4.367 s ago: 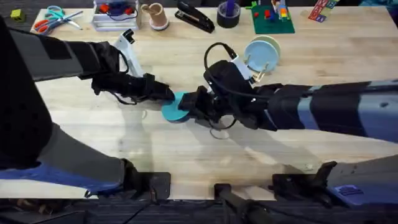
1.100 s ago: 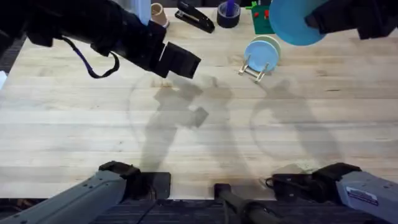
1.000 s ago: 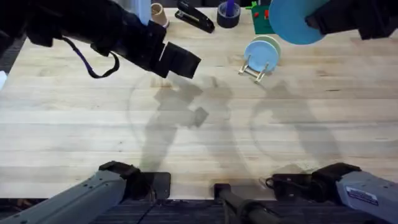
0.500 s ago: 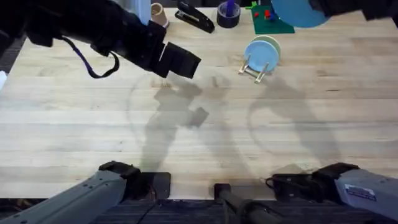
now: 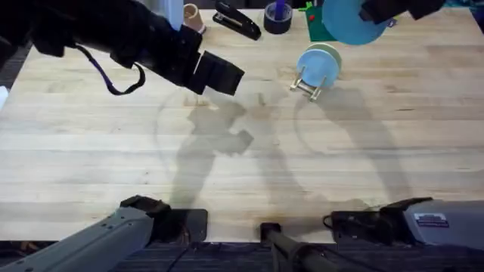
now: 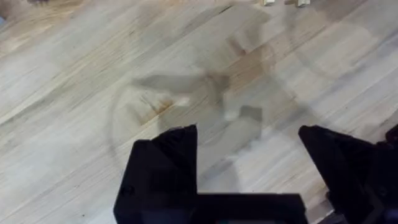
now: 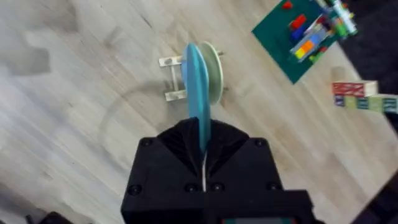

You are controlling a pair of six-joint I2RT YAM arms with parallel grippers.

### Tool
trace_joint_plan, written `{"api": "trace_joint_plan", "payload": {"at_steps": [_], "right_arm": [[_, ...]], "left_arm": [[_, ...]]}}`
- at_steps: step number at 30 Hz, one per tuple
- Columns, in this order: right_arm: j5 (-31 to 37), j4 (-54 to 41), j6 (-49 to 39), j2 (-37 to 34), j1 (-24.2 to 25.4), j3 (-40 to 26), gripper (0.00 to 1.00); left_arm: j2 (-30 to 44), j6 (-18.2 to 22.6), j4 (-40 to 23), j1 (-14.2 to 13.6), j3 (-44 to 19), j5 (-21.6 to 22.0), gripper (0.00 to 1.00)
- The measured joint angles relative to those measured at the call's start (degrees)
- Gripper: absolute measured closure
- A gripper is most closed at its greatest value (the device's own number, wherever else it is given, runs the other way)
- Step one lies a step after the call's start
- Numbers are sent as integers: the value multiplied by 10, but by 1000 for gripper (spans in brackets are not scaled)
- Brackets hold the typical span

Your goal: Pick up the plates from the table one by one and place each into a slot on the dish rack.

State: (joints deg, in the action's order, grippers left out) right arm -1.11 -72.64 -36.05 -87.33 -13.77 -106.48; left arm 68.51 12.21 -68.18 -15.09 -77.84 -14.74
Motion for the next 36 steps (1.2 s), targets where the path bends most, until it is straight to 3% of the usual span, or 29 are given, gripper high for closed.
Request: {"api": "trace_joint_plan", "payload": {"at_steps": [8,36], "right_arm": [[-57,-19,-6,-45,48,0,972],[-77,-7,-60,-164,50,-1,972]], "left_arm": [[0,0,0,0,0,0,7],[0,0,0,0,0,0,7]]}}
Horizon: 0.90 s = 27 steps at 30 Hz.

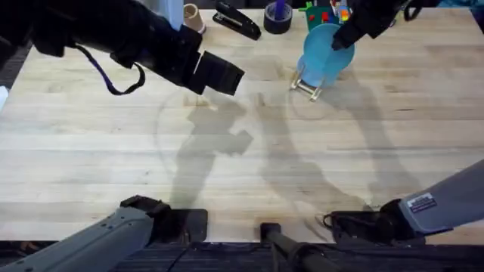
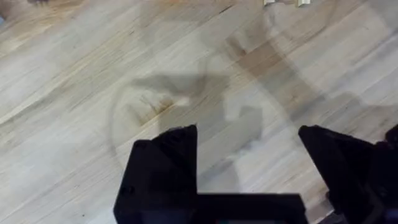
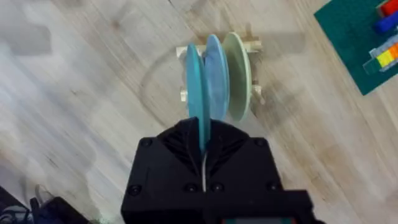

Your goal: Pick up the plates from the table one by one and place each into a slot on the dish rack.

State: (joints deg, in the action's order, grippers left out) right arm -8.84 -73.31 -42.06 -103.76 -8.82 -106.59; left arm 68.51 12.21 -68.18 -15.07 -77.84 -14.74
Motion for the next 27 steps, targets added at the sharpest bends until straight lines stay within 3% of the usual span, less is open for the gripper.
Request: {"api": "trace_joint_plan", "payload": {"at_steps": [27], "right_arm": [[0,9,0,-57,0,-1,972]], "left_arm": [[0,0,0,0,0,0,8]]}}
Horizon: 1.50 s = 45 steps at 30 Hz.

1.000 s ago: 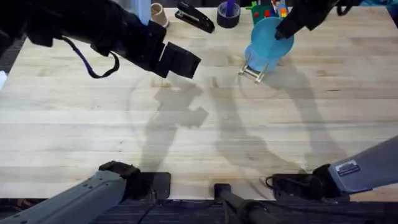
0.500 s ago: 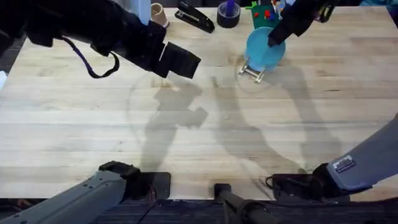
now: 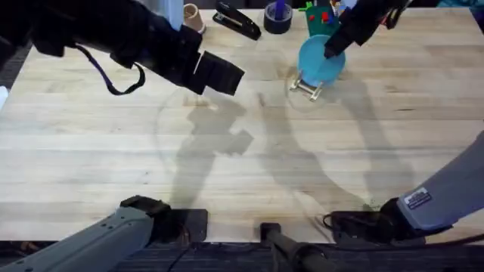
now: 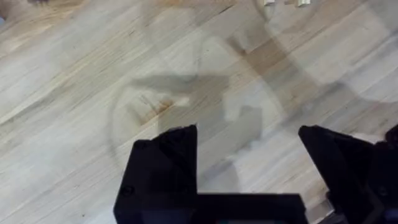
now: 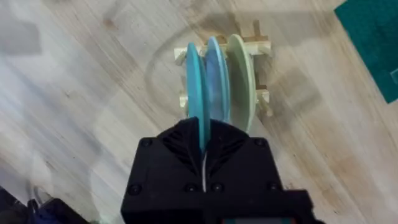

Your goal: Pick up the plates from the table one by one and place each into a slot on the dish rack.

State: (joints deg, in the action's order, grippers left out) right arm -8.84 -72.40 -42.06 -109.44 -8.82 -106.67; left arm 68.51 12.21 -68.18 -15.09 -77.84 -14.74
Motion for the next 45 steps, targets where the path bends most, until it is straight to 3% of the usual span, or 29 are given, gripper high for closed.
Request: {"api": "trace_joint_plan", "payload": {"at_steps": [38,45], "right_arm": [[0,-3,0,-28,0,0,972],[-3,-3,0,-28,0,0,772]], "left_arm": [[0,0,0,0,0,0,8],[0,0,0,0,0,0,7]]}}
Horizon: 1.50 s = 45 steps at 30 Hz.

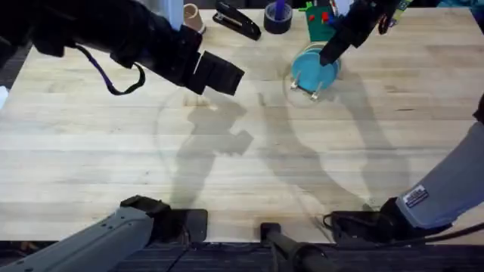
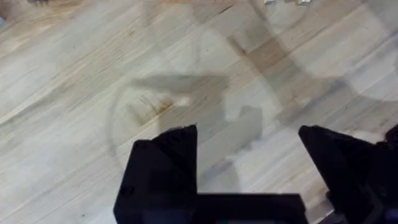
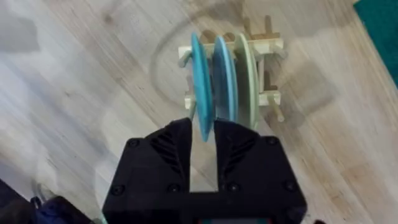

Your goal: Pick up the plates from the table one by one and place each into a slot on the dish rack.

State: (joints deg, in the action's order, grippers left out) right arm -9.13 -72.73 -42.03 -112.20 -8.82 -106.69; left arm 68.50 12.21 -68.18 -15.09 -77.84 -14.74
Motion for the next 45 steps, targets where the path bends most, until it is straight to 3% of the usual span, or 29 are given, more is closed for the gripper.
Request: {"api": "trace_joint_plan", "payload": {"at_steps": [20,24,30,33,34,45], "right_arm": [[-2,0,17,1,0,0,746],[-1,1,26,13,0,0,697],[-1,-3,37,90,0,0,479],[3,-7,44,131,0,-1,85],[6,-7,47,142,0,-2,28],[31,-21,129,234,-20,-3,7]], "left_arm": [[0,0,0,0,0,0,6],[0,0,0,0,0,0,7],[0,0,0,0,0,0,6],[0,0,0,0,0,0,7],[0,0,0,0,0,0,7],[0,0,0,0,0,0,8]]}}
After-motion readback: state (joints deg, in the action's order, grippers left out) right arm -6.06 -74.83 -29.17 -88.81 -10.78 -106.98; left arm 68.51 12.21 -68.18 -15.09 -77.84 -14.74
